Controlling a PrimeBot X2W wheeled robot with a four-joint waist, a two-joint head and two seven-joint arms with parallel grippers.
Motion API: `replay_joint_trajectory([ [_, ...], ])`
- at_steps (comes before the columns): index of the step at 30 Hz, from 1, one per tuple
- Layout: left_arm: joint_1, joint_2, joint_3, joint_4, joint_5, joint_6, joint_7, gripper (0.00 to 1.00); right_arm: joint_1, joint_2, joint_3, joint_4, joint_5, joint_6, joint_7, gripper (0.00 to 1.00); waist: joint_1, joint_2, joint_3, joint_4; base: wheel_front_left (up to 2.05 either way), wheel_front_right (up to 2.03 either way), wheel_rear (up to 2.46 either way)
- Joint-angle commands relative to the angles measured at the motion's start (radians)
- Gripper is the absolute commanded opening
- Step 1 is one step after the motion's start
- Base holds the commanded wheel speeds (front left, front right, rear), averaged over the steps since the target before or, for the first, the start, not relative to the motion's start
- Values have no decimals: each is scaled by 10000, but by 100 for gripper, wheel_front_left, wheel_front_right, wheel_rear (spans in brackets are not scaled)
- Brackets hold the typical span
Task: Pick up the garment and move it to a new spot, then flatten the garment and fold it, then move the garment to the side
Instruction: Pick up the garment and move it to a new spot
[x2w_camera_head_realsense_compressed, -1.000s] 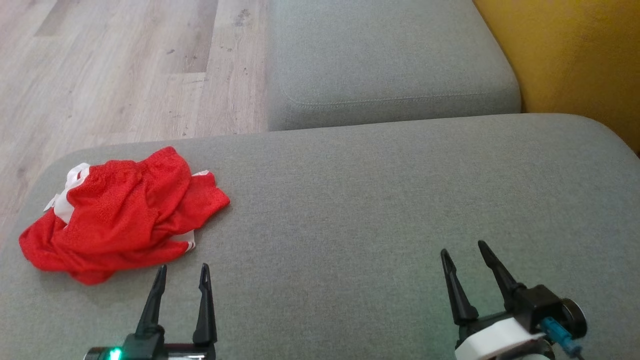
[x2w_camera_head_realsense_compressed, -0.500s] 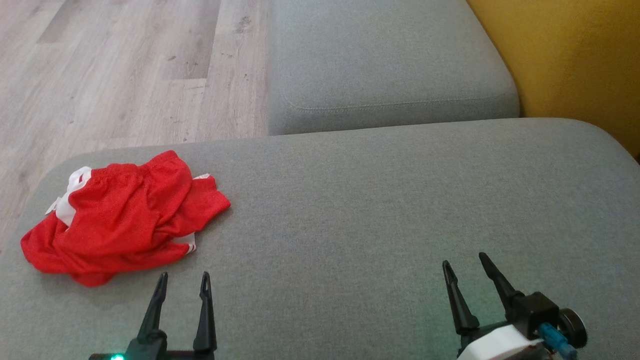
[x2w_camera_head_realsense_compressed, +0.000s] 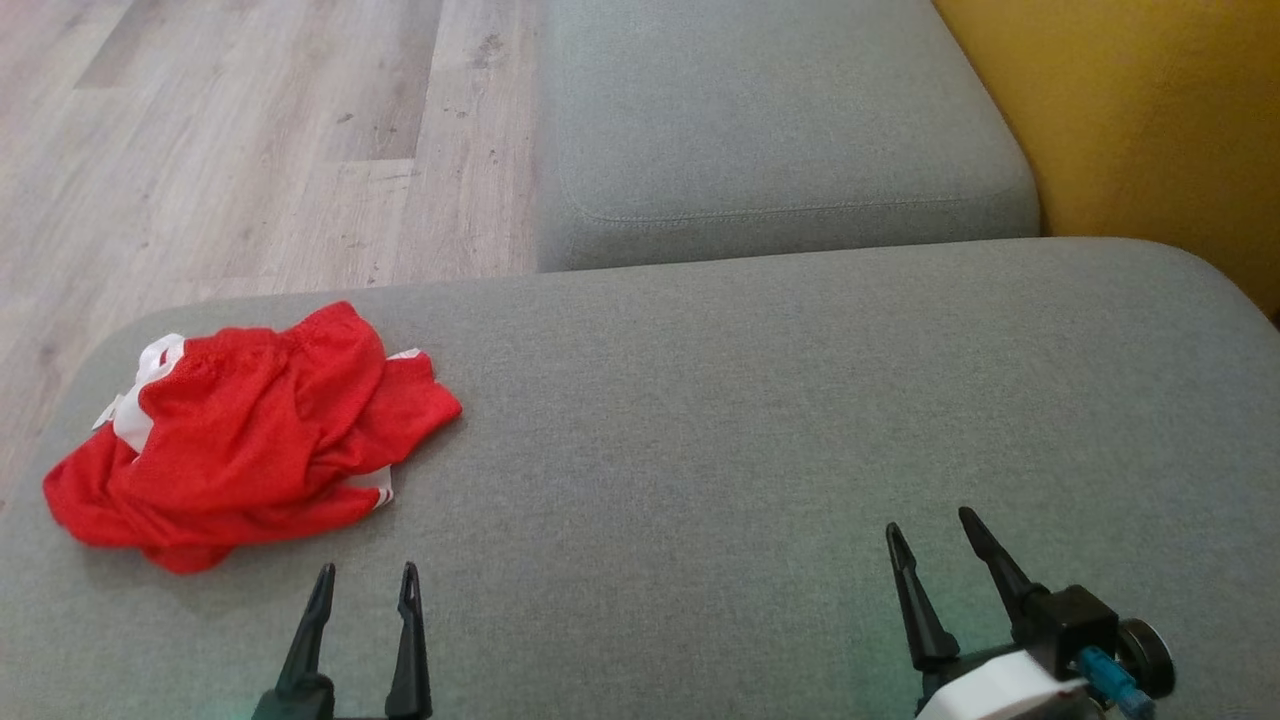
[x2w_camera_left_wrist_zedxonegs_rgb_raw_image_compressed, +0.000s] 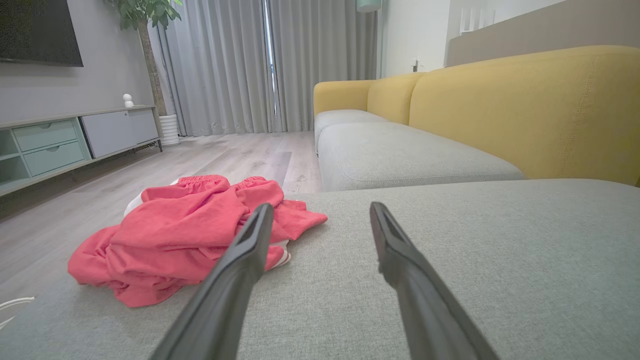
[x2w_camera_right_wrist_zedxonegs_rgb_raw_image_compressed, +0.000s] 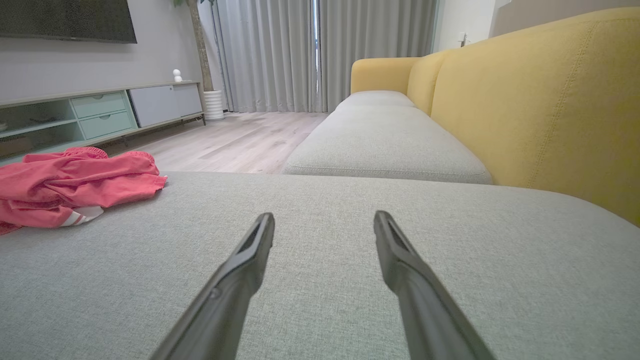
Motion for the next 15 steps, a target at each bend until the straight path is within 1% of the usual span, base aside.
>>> replay_joint_trajectory([
  [1, -446, -1, 375, -271, -44, -47, -97, 100, -257, -89, 190, -282, 50, 77, -111, 100, 0, -1, -5, 22, 0, 0, 0],
  [8, -438, -2, 386, -218, -65, -80, -97, 100, -238, -89, 191, -290, 45, 77, -111, 100, 0, -1, -9, 137, 0, 0, 0],
  [15, -495, -2, 352, -134, -73, -184, -97, 100, -191, -89, 282, -365, 123, 77, -111, 100, 0, -1, 58, 660, 0, 0, 0],
])
